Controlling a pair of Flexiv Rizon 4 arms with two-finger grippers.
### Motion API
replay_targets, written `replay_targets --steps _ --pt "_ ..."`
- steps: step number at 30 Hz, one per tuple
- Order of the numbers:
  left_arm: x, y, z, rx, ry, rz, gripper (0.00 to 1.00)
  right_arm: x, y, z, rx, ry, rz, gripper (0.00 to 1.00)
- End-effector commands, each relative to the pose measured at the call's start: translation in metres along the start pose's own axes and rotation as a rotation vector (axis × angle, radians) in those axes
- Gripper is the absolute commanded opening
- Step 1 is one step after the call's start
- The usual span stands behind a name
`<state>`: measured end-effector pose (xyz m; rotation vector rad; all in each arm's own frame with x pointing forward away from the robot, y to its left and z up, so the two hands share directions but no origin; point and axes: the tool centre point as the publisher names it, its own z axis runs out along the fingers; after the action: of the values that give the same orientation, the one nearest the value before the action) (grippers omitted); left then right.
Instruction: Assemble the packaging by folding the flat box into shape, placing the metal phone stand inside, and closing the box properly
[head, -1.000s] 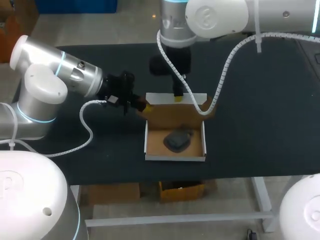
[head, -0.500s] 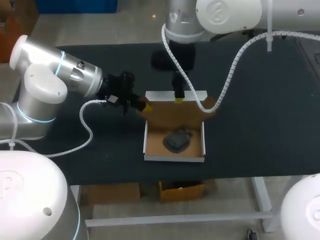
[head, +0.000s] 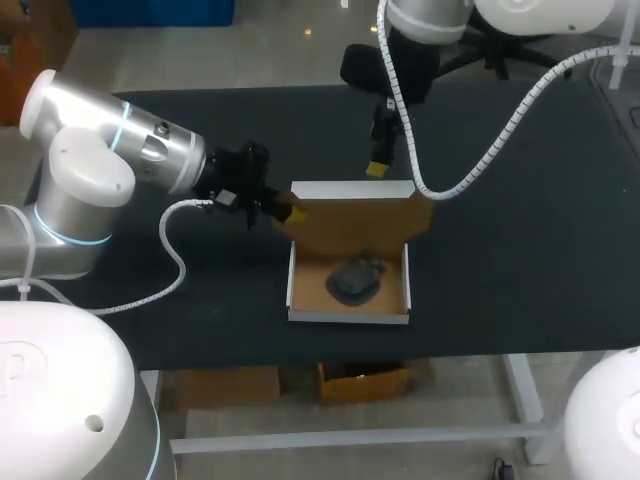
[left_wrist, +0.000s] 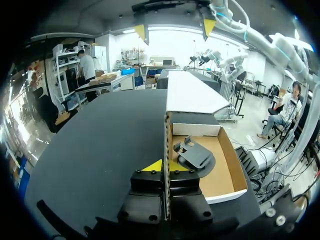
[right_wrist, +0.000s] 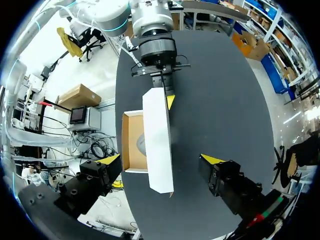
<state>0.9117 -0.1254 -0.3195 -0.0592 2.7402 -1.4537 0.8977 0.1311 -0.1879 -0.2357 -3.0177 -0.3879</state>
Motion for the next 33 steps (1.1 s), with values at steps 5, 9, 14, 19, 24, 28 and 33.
replay_targets --steps 5,9,14,19,24,28,33 --pt "-0.001 0.000 0.001 -0.001 0.002 0.000 0.00 0.000 -0.015 -0.022 -0.226 -0.019 0.091 1.00" --pt "-0.001 0.000 0.001 -0.001 0.002 0.000 0.00 0.000 -0.015 -0.022 -0.226 -0.019 0.091 1.00" --pt "-0.001 0.000 0.001 -0.001 0.002 0.000 0.00 0.000 -0.015 -0.022 -0.226 -0.019 0.091 1.00" --pt "-0.001 0.000 0.001 -0.001 0.002 0.000 0.00 0.000 -0.015 -0.022 -0.226 -0.019 0.091 1.00" --pt "-0.001 0.000 0.001 -0.001 0.002 0.000 0.00 0.002 -0.015 -0.024 -0.215 -0.015 0.137 1.00" --pt "-0.001 0.000 0.001 -0.001 0.002 0.000 0.00 -0.002 -0.022 -0.029 -0.183 -0.036 0.273 1.00" --pt "0.003 0.000 0.000 -0.004 -0.029 0.030 0.00 -0.001 -0.027 -0.029 -0.183 -0.037 0.340 1.00"
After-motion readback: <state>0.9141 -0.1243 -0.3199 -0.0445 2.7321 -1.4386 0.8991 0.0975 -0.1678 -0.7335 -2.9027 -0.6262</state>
